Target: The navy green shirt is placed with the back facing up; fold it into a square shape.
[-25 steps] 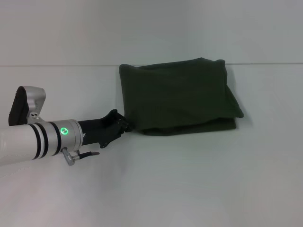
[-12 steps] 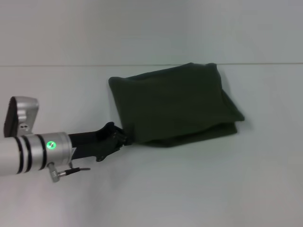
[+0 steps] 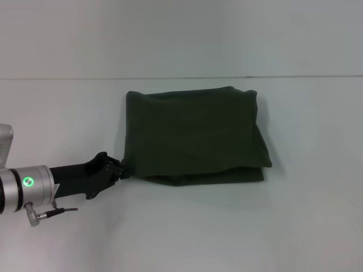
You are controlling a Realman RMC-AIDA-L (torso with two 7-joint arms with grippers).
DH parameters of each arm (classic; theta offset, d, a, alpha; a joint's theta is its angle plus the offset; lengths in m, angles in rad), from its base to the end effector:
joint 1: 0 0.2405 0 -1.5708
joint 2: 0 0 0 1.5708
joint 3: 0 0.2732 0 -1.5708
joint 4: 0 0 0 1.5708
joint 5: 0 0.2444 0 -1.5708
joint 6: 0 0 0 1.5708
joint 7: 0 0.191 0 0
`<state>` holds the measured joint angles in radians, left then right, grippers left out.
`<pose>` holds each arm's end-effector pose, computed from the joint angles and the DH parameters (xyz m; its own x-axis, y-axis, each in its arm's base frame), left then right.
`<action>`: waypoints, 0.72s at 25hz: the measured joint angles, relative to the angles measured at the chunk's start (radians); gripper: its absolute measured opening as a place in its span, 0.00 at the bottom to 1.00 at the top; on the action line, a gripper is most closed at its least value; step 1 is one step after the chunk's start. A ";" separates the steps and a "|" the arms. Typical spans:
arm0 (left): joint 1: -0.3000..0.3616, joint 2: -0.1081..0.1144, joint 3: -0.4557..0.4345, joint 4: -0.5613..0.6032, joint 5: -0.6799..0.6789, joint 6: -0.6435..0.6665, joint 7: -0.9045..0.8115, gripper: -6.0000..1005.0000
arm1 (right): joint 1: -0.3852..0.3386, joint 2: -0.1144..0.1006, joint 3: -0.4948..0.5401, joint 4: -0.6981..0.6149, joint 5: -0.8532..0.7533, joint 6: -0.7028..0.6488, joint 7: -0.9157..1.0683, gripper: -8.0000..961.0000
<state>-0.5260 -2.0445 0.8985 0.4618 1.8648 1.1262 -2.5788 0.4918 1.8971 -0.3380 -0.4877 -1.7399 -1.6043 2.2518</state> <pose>-0.3350 0.4045 -0.0867 -0.3039 0.8438 0.4423 0.9417 0.1956 0.2739 0.3239 0.4062 0.0959 -0.1907 -0.6286 -0.7540 -0.8399 -0.2932 0.4568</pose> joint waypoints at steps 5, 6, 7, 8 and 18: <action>0.020 0.005 -0.004 0.002 0.001 0.035 0.020 0.04 | -0.009 -0.003 -0.019 -0.006 -0.001 0.002 0.000 0.99; 0.024 0.009 -0.004 0.004 0.002 0.053 0.032 0.04 | -0.010 -0.004 -0.021 -0.007 -0.001 0.003 -0.002 0.99; 0.027 0.014 -0.004 0.007 0.005 0.068 0.044 0.04 | -0.011 -0.004 -0.022 -0.008 -0.001 0.005 -0.004 0.99; 0.031 0.016 -0.011 0.013 0.007 0.082 0.057 0.04 | -0.012 -0.004 -0.024 -0.010 -0.001 0.007 -0.005 0.99; 0.103 0.045 -0.244 0.112 0.004 0.255 0.259 0.20 | -0.013 -0.011 -0.060 -0.016 -0.053 0.054 -0.062 0.99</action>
<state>-0.4232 -1.9999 0.6548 0.5735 1.8690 1.3811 -2.3196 0.4789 1.8863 -0.3983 -0.5042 -1.7928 -1.5501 2.1901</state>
